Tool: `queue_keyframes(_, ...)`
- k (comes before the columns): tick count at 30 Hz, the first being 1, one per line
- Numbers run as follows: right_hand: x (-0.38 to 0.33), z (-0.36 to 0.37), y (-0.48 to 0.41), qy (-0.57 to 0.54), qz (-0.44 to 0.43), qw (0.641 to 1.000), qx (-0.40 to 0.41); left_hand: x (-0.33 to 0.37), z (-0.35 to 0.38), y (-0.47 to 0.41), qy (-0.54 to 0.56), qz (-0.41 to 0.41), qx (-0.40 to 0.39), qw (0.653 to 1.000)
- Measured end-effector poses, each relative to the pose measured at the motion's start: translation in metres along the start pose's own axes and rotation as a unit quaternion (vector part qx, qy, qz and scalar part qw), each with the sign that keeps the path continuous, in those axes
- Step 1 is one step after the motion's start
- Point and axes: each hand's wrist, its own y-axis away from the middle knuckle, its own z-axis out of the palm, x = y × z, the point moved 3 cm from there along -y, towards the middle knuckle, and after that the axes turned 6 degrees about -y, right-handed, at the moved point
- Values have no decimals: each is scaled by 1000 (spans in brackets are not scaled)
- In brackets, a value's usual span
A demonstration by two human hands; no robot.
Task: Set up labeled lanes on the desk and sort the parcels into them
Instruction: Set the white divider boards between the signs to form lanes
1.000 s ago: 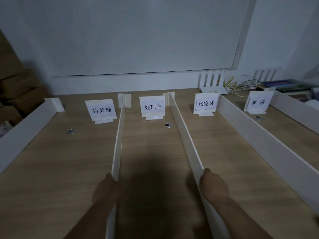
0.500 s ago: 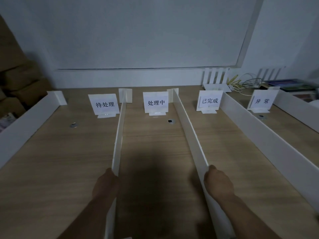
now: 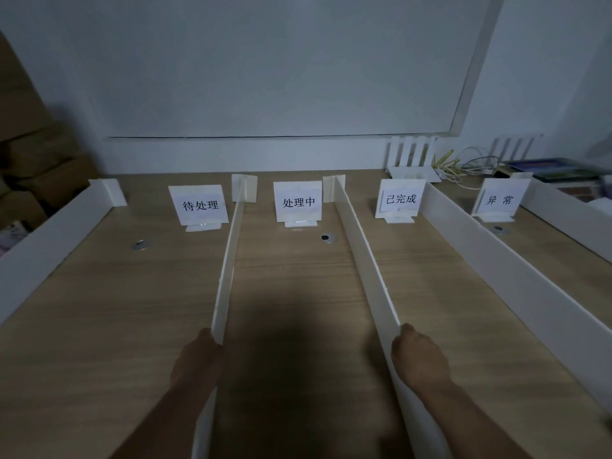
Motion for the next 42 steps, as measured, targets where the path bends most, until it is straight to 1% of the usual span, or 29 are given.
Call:
queue_keyframes(6,2,2,-1,-12,3,1000,-1,-2,-3,1,15,-2,-9,1000)
queue_keyframes(10,2,2,0,-9,5,1000,3,0,-6,6,16,11,-34,999)
queue_keyframes(16,2,0,1,-20,10,1000,5,-1,-5,4,-1,5,-12,1000)
queue_keyframes(21,1,-4,1,-11,10,1000,12,0,-5,5,20,-12,-38,999)
queue_keyframes(24,1,-7,1,-18,6,1000,11,2,-5,3,26,-18,-22,999)
queue_keyframes(26,1,-10,-1,-16,4,1000,12,3,-4,0,15,-14,-11,1000)
queue_keyframes(36,-3,-7,-6,-17,-1,1000,5,-1,-1,-4,5,0,-24,1000)
queue_keyframes(40,-2,-6,-7,-16,-3,1000,6,4,-7,3,56,8,-33,998)
queue_keyframes(42,-2,-4,-8,-18,-4,1000,5,7,-6,5,55,11,-32,998)
